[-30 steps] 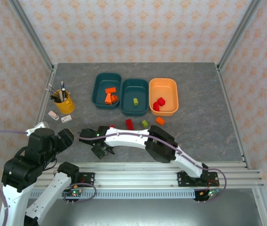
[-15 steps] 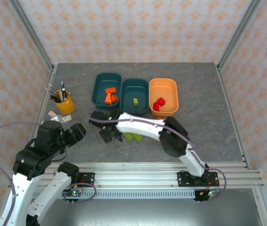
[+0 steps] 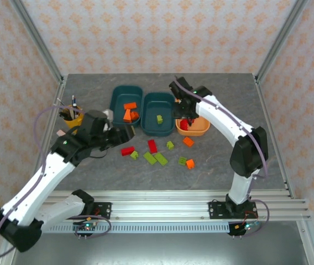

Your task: Sort the legos into containers by color

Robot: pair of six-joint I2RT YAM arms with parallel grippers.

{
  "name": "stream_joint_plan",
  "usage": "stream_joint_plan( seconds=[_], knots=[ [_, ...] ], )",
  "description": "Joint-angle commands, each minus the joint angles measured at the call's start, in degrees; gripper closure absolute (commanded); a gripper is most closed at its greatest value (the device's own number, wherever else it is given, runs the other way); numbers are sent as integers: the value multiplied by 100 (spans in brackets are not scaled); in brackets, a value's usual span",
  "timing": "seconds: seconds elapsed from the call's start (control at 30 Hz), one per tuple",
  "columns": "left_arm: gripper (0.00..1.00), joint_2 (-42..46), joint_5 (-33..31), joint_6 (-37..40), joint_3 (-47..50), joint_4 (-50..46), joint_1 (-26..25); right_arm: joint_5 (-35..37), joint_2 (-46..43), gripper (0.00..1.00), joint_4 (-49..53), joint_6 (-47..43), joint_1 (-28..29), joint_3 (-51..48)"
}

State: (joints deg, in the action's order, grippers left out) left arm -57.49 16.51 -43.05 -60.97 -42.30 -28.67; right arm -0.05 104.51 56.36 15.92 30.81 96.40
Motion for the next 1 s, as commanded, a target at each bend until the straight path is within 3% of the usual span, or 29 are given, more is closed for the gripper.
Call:
stream_joint_plan(
  seconds=[0.0, 0.17, 0.4, 0.53, 0.7, 0.97],
  knots=[
    [18, -527, -91, 147, -399, 724, -341, 225, 260, 63, 402, -10, -355, -95],
    [18, -1402, -183, 183, -883, 1011, -627, 65, 863, 63, 368, -35, -796, -5],
    [18, -2172, -252, 353, -1345, 793, -710, 76, 1624, 61, 418, -63, -925, 297],
    [18, -2357, -403, 361, -1315, 579, -745, 24, 1738, 50, 385, -68, -944, 316],
    [19, -2433, -781, 75, -1203, 95, -816, -58, 1454, 35, 358, -41, -942, 392],
    [24, -2572, -1592, -855, -1047, -1010, -1043, -221, 120, 33, 137, -106, -624, 211]
  ],
)
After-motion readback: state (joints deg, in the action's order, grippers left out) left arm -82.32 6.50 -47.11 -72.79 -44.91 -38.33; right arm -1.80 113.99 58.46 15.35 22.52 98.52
